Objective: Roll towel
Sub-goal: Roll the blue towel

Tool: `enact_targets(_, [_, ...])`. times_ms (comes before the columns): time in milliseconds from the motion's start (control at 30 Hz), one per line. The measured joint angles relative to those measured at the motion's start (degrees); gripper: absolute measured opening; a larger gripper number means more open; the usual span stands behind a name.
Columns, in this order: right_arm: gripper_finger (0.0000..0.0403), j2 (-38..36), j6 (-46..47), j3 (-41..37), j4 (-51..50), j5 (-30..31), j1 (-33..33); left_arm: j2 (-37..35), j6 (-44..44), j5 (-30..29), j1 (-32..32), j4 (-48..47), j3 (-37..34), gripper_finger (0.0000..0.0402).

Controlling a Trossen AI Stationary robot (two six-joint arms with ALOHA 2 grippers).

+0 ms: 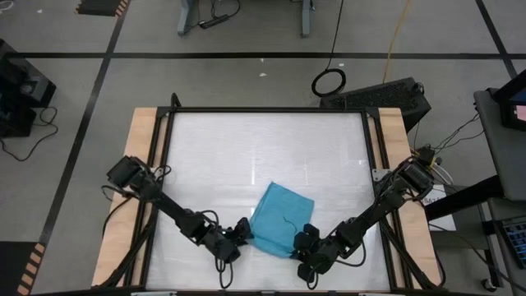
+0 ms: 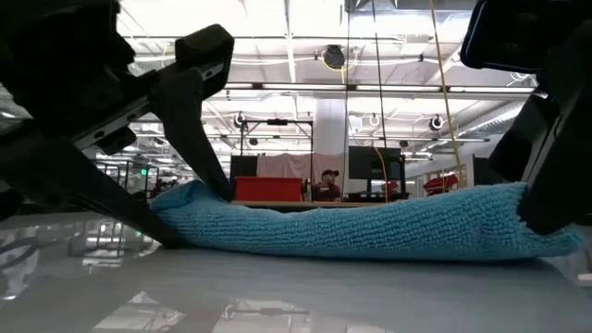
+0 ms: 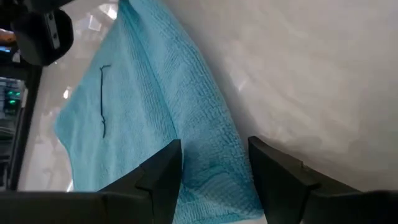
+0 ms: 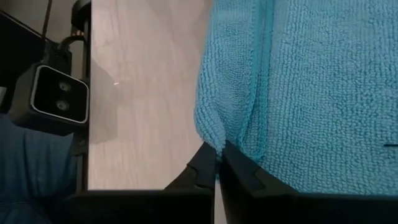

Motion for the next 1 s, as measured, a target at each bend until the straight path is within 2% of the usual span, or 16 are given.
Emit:
enact_targets(233, [0.0,-0.1,0.0,0.0,0.9,0.2,0.0,-0.1,-3.1,6.8,3.0,-3.7,0.1,0.0188])
enact_targets(333, [0.0,-0.1,-0.1,0.0,1.4,0.5,0.0,-0.1,-3.5,8.0,3.8,-4.0,0.1,0.0171])
enact_targets(433, [0.0,-0.1,-0.2,0.1,2.3,0.5,0.0,0.0,-3.4,10.2,4.7,-4.1,0.0,0.0133])
enact_targets(633, [0.0,-0.1,0.0,0.1,2.3,0.2,0.1,0.0,-5.2,16.7,6.8,-4.4,-0.2,0.0022])
enact_targets(667, [0.0,-0.1,0.2,0.1,2.3,0.1,0.1,0.0,-6.2,18.3,7.4,-4.1,-0.2,0.0014])
enact_targets(767, [0.0,-0.1,0.4,0.1,2.1,-1.7,0.2,-0.3,-10.5,24.5,9.2,-3.1,-0.1,0.0013])
enact_targets(933, [0.0,-0.1,1.5,0.1,1.7,-5.7,0.4,0.1,-20.5,43.7,13.2,-3.0,2.5,0.0009])
enact_targets(1000, [0.0,-0.1,2.5,0.1,1.8,-6.8,0.4,0.2,-24.7,49.7,14.2,-3.0,3.6,0.0008])
